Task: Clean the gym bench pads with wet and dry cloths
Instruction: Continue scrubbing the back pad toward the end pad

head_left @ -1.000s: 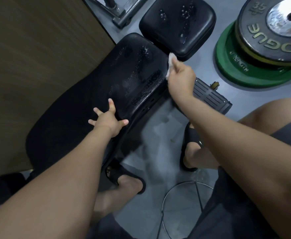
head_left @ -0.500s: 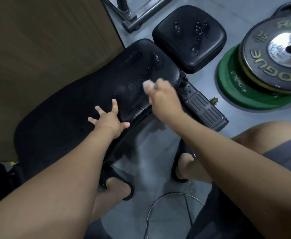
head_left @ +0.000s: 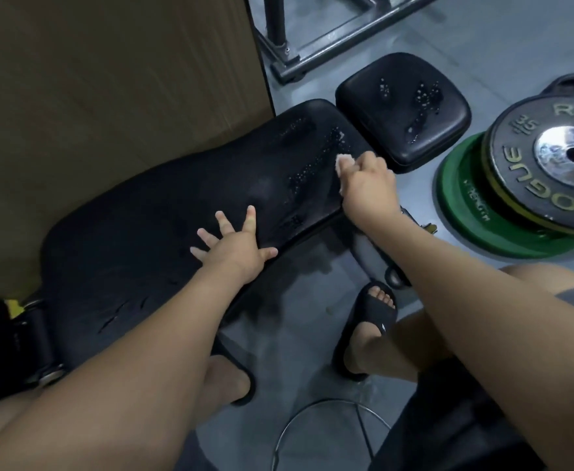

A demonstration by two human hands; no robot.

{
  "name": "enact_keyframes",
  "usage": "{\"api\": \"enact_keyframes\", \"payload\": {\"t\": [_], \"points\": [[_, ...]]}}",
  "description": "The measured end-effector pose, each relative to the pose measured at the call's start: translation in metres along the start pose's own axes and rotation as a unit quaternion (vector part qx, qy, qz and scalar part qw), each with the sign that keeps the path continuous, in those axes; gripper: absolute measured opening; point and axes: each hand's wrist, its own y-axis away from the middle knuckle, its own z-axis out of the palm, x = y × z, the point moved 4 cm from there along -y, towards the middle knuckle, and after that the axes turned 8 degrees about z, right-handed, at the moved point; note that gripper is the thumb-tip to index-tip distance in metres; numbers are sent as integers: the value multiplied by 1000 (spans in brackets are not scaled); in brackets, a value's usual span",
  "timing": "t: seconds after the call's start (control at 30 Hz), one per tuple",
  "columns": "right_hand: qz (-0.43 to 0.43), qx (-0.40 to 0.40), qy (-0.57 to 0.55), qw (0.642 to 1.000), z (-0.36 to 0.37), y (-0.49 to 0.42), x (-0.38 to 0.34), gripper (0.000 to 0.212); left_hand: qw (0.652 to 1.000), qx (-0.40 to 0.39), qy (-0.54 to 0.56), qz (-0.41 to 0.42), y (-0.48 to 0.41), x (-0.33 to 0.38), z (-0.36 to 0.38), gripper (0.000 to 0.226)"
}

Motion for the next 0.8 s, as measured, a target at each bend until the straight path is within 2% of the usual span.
{"api": "enact_keyframes", "payload": {"t": [0.03, 0.1, 0.2, 0.33, 0.4, 0.5, 0.57, 0.6, 0.7, 0.73, 0.8], "points": [[29, 5, -8, 1000, 0, 4, -4, 41, 1000, 13, -12, 13, 2, -6, -1, 87], [23, 12, -22, 999, 6, 27, -29, 54, 998, 54, -11, 31, 5, -23, -3, 77], [-95, -12, -33, 995, 21, 76, -80, 58, 992, 121, 6, 35, 8, -49, -10, 73], [-236, -31, -15, 971, 23, 93, -93, 42, 989, 144, 13, 33, 6, -63, -15, 84], [-216, -8, 31, 976, 14, 66, -66, 41, 987, 150, 26, 45, 1, -63, -17, 87], [-58, 40, 40, 997, -3, 22, -11, 41, 984, 165, 46, 50, -9, -59, -19, 97], [-17, 44, 30, 998, -4, 24, -14, 37, 984, 165, 59, 41, -17, -58, -21, 106], [-49, 42, 20, 998, -1, 31, -27, 33, 984, 161, 66, 33, -21, -59, -21, 110], [-215, -8, -1, 977, 11, 54, -51, 26, 985, 153, 80, 15, -30, -67, -18, 117], [-242, -18, 0, 970, 9, 49, -49, 29, 984, 159, 79, 16, -32, -70, -16, 117], [-214, 15, 3, 977, 2, 22, -34, 33, 980, 184, 77, 26, -34, -74, -10, 117]]}}
